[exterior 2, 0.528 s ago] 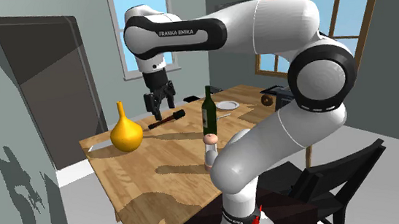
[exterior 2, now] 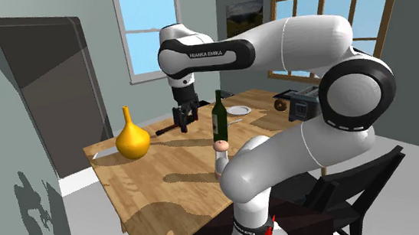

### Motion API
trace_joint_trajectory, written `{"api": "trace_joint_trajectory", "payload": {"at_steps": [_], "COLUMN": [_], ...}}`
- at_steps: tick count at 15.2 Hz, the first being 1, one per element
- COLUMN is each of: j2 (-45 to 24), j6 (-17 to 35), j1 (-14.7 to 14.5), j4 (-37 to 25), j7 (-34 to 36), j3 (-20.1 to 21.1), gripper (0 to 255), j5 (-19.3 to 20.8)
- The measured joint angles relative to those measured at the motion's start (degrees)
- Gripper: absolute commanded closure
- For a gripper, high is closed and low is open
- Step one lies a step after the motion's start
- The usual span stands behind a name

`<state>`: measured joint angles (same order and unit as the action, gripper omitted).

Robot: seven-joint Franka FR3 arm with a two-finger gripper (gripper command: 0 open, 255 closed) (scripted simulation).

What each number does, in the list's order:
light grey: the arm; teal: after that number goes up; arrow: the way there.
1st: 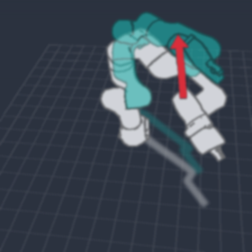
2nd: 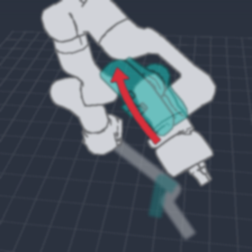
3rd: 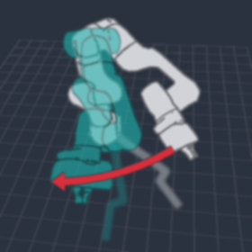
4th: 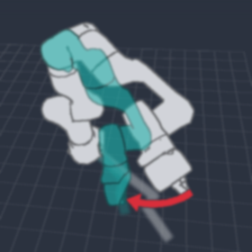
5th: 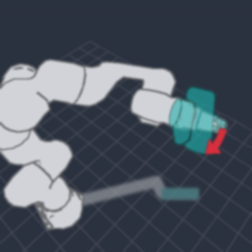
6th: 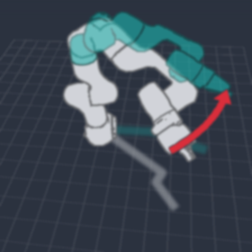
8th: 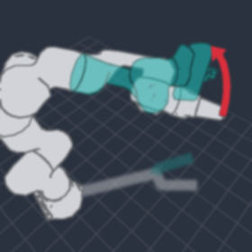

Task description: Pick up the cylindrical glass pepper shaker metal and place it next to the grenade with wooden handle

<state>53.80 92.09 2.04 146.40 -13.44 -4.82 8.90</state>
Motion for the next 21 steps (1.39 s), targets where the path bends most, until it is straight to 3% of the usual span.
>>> {"api": "trace_joint_trajectory", "payload": {"at_steps": [4,12,21], "j2": [4.5,7.0,3.8], "j6": [4.9,16.4,25.3], "j1": [2.7,9.6,11.3], "j4": [6.9,16.0,21.0], "j7": [-4.2,-13.2,-13.9], "j3": [-5.5,-18.7,-23.2], "gripper": [0,0,0], "j5": [4.2,14.1,18.1]}}
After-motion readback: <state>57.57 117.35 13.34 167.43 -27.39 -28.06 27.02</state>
